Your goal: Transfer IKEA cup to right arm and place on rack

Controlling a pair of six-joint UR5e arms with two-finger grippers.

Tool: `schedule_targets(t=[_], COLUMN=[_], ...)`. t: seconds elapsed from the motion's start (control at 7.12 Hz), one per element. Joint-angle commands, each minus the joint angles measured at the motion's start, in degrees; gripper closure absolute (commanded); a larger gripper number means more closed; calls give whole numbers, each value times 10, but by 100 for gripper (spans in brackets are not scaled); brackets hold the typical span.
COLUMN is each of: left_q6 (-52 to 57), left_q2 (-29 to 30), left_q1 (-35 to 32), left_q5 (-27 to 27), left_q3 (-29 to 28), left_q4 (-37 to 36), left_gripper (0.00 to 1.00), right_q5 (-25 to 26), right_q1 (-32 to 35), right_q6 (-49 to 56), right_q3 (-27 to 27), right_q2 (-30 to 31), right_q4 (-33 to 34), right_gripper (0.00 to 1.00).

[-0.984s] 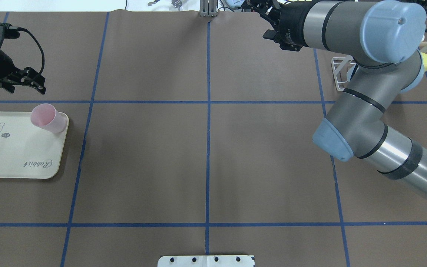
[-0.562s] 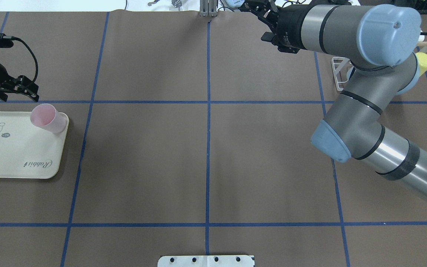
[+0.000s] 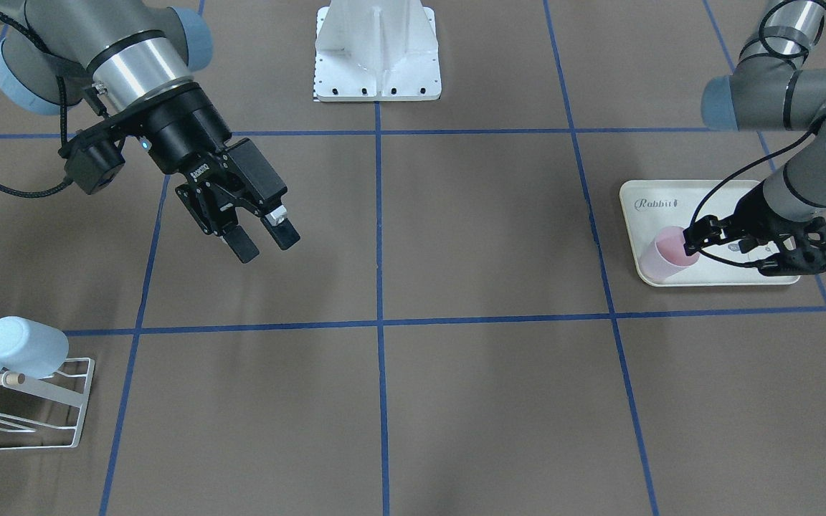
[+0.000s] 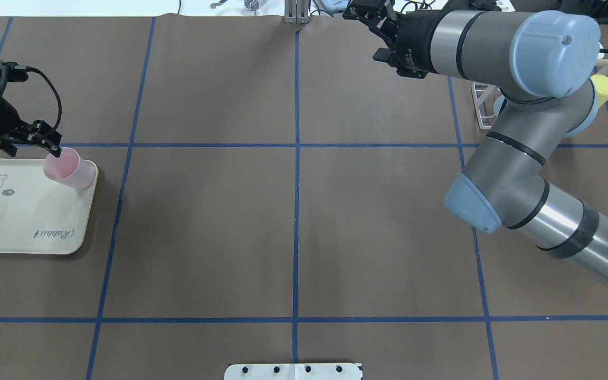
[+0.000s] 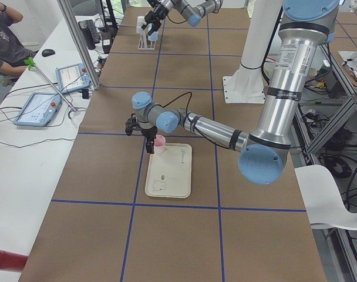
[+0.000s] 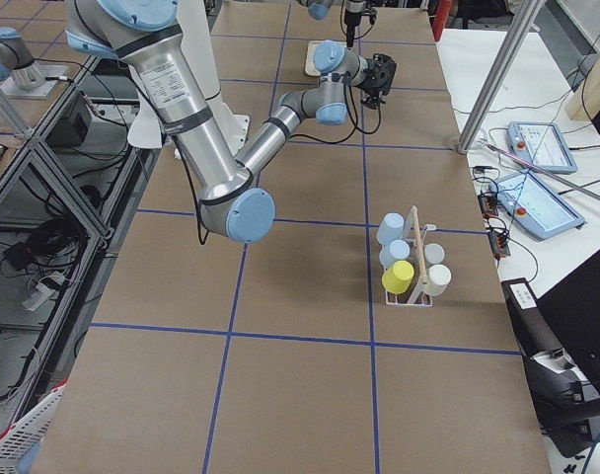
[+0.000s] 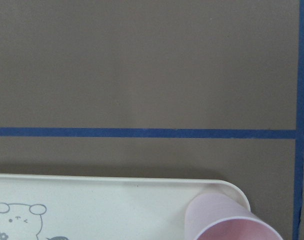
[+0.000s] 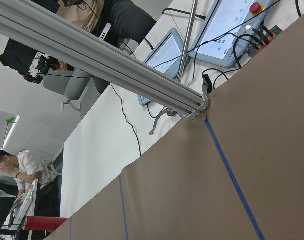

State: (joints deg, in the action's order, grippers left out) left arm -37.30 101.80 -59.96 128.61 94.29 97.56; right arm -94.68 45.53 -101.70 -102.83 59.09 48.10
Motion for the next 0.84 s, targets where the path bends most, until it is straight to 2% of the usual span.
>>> schedule_targets(t=[0.0, 0.14, 0.28, 0.7], left_q6=[-6, -5, -5, -3], left_q2=[0, 0, -1, 0], left_q1=[17, 17, 17, 17], left_q5=[0, 0, -1, -1], left_q3=[-2, -5, -9, -13], left_q4=[0, 0, 1, 1], left_gripper=[0, 10, 30, 66], right_q5=[-1, -1, -1, -1], right_q1=[0, 0, 0, 0], right_q6=[0, 0, 0, 0], right_q3=[0, 0, 0, 0], right_q2=[2, 2, 3, 3], right_q4=[0, -1, -1, -1], right_gripper=[0, 0, 0, 0])
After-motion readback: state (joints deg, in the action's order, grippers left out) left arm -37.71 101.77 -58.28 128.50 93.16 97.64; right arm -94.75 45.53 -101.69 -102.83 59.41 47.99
